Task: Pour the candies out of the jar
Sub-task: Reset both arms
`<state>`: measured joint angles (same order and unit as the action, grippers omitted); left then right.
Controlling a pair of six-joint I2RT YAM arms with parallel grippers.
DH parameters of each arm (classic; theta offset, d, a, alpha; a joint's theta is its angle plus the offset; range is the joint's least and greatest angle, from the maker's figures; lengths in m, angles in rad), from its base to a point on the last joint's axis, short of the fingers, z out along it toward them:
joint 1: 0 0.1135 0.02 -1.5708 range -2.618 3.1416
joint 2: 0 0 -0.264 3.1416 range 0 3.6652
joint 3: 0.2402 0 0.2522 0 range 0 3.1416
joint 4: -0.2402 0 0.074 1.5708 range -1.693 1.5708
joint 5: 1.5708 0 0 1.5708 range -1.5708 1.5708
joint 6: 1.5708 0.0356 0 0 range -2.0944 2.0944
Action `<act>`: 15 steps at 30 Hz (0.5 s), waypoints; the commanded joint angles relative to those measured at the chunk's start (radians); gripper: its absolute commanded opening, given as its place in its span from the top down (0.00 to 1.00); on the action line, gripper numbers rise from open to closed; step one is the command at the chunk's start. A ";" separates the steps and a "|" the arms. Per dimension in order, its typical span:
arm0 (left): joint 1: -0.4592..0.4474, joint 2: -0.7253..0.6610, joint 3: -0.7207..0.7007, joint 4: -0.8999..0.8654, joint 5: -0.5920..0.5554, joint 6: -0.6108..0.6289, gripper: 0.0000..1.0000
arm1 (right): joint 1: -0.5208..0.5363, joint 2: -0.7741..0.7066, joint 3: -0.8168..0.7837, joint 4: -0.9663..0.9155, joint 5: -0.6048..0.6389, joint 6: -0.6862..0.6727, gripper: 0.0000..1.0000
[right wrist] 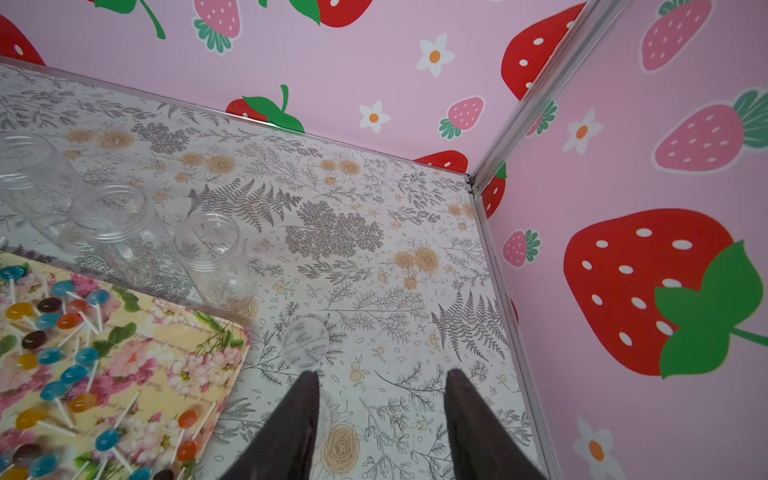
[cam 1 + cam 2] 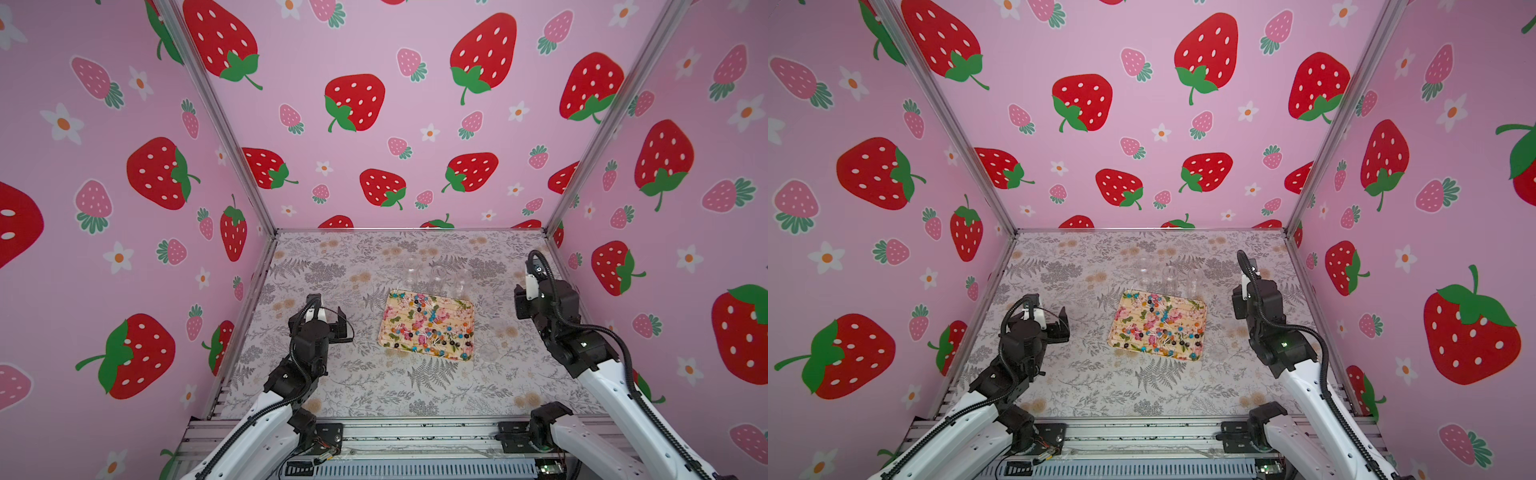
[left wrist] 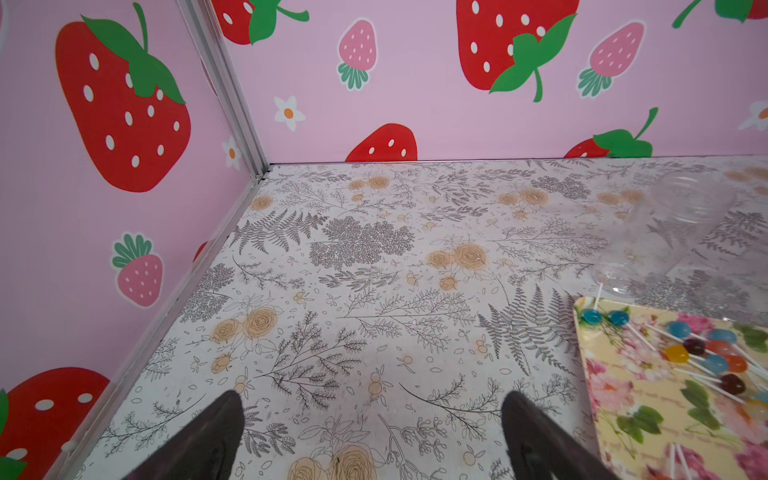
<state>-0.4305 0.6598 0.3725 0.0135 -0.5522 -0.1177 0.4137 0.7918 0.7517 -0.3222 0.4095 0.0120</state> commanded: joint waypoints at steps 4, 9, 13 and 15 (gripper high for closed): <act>0.033 -0.008 -0.015 0.080 -0.037 0.021 0.01 | -0.037 -0.111 -0.135 0.057 0.017 0.067 0.43; 0.063 -0.031 -0.045 0.105 -0.034 0.001 0.01 | -0.042 -0.151 -0.184 0.075 0.092 0.096 0.17; 0.093 -0.036 -0.064 0.132 -0.032 -0.024 0.01 | -0.044 -0.163 -0.228 0.116 0.158 0.105 0.04; 0.104 -0.024 -0.065 0.133 -0.028 -0.023 0.01 | -0.045 -0.165 -0.257 0.158 0.162 0.094 0.00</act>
<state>-0.3412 0.6319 0.3107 0.0967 -0.5671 -0.1204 0.3756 0.6380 0.5243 -0.2359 0.5163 0.0952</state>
